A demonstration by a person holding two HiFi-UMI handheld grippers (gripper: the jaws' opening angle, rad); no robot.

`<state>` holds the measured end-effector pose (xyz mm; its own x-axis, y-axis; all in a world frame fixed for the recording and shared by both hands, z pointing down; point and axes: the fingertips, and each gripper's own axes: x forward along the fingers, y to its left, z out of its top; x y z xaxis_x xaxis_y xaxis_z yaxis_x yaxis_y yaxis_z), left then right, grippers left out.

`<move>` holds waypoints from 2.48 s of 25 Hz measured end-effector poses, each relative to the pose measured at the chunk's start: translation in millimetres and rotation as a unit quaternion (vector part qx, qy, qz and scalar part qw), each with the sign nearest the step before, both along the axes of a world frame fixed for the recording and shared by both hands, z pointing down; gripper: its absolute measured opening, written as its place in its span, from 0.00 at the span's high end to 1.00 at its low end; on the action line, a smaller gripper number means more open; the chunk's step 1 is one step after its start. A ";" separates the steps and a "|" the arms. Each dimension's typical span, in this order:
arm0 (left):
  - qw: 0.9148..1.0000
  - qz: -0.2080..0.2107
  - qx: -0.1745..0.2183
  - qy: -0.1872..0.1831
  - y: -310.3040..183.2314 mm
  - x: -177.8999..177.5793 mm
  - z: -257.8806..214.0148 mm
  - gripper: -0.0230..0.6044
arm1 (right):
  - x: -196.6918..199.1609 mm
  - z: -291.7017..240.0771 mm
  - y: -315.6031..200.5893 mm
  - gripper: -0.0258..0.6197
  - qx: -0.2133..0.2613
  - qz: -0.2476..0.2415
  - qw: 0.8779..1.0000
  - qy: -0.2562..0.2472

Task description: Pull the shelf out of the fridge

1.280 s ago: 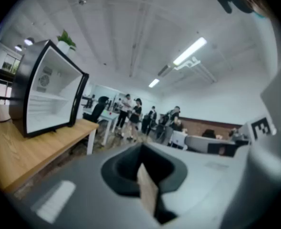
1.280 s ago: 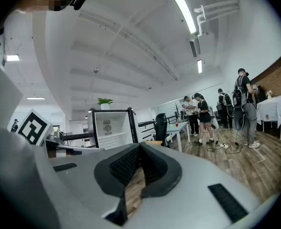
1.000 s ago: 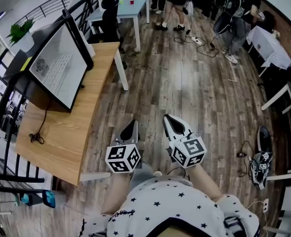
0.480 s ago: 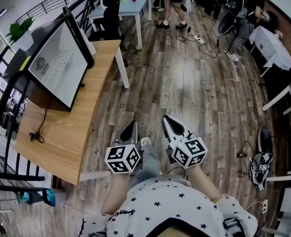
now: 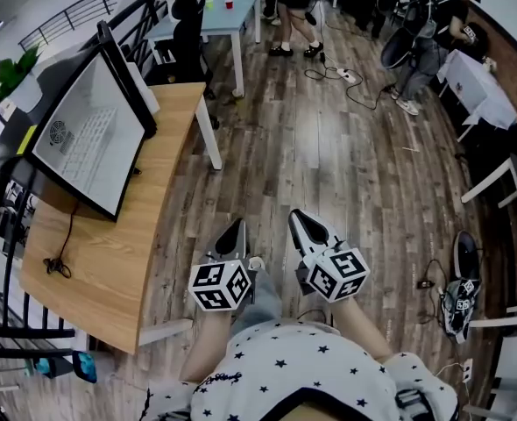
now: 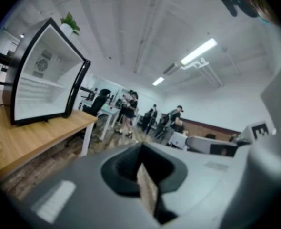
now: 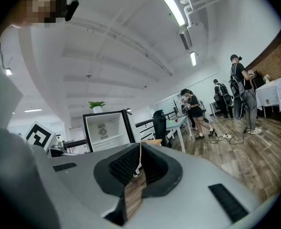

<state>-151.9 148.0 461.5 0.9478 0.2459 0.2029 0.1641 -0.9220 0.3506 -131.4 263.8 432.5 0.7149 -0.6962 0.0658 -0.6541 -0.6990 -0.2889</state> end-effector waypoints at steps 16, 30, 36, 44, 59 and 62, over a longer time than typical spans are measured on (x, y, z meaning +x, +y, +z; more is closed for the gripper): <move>1.000 -0.003 -0.003 0.004 -53.3 140.1 -12.4 0.95 | 141.9 -17.4 -50.2 0.92 0.000 -0.002 1.000 0.005; 1.000 -0.018 -0.006 0.007 -115.1 242.4 -11.7 0.95 | 249.8 -25.6 -117.9 0.92 -0.007 -0.025 0.999 0.019; 0.999 -0.038 -0.007 0.001 -152.8 260.9 -4.4 0.95 | 272.6 -16.8 -154.2 0.92 -0.013 -0.044 0.999 0.012; 0.996 -0.089 -0.014 -0.005 -197.4 260.5 1.1 0.96 | 281.6 -12.4 -198.4 0.92 -0.015 -0.096 0.995 -0.003; 0.962 -0.272 -0.023 -0.016 -307.7 218.1 9.8 0.96 | 272.1 -14.7 -331.9 0.92 -0.019 -0.293 0.956 0.003; 0.951 -0.307 -0.024 -0.015 -328.2 213.3 7.8 0.95 | 272.1 -19.2 -359.2 0.92 -0.019 -0.331 0.944 0.009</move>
